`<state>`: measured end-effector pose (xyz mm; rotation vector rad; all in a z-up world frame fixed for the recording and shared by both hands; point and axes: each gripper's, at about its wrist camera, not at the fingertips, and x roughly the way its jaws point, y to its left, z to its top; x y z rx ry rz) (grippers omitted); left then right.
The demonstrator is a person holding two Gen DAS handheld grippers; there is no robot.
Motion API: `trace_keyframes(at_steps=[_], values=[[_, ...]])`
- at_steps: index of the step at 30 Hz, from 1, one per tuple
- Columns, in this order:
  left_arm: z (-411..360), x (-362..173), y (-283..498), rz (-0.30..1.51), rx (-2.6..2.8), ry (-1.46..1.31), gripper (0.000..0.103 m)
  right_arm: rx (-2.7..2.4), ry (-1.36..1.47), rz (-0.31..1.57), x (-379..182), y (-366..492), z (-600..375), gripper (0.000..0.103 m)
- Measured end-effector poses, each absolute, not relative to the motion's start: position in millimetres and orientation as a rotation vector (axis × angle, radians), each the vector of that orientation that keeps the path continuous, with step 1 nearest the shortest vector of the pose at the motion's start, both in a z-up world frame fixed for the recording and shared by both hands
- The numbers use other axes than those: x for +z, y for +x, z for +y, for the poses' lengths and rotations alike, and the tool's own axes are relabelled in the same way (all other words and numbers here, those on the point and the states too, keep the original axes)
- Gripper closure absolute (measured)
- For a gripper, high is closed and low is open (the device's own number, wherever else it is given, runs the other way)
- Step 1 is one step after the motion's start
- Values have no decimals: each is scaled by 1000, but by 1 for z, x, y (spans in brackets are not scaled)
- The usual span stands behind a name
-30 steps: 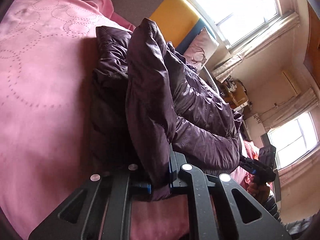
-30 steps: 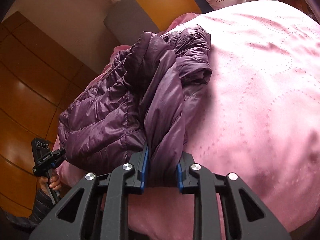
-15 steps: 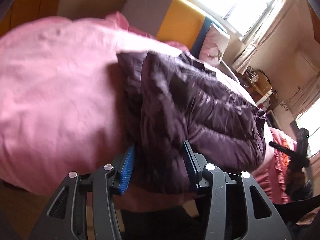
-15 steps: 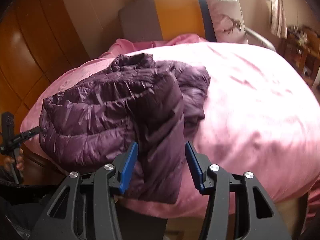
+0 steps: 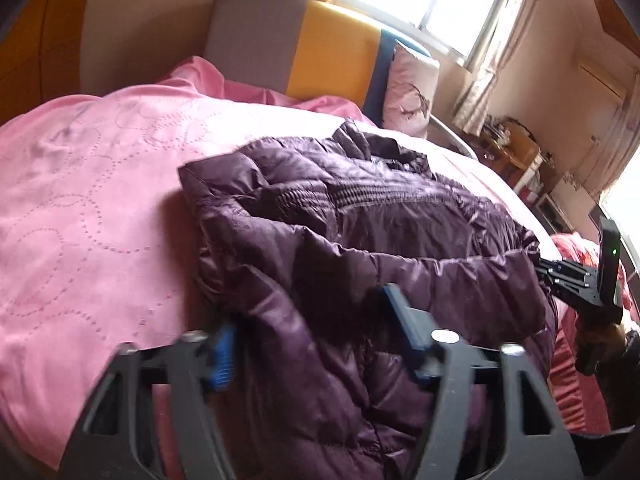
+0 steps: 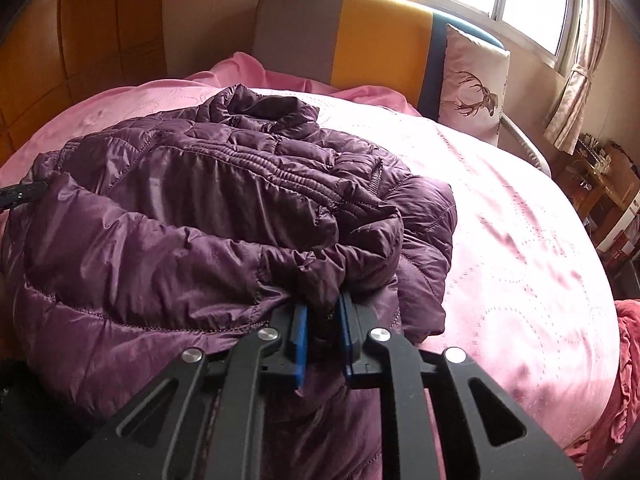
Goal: Fold large clothes
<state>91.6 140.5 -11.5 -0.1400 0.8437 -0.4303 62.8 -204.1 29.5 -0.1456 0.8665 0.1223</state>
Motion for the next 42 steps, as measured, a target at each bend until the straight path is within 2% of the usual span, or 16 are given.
trace_keyframes(at_steps=[1,3,4,13,20,27,33,37,42], values=[[139,-12,90,843,-432,-124,77,116,-147,864,32,61,-205,95],[139,-12,87,827,-436,-104,92,117,-134,847,40,52,-210,96],[142,-9,85,815,-438,-106,95,117,-124,830,47,49,-212,96],[160,52,66,665,-463,-145,98,159,18,635,134,30,-234,97],[158,78,119,629,-453,-176,99,117,76,606,150,92,-244,97],[141,59,207,741,-414,-205,99,35,142,684,126,174,-257,97],[125,29,269,840,-353,-190,99,-52,92,778,78,227,-254,97],[118,-12,291,932,-304,-167,99,-80,99,891,27,256,-256,94],[117,-42,296,953,-281,-184,99,-104,111,923,-9,271,-259,92]])
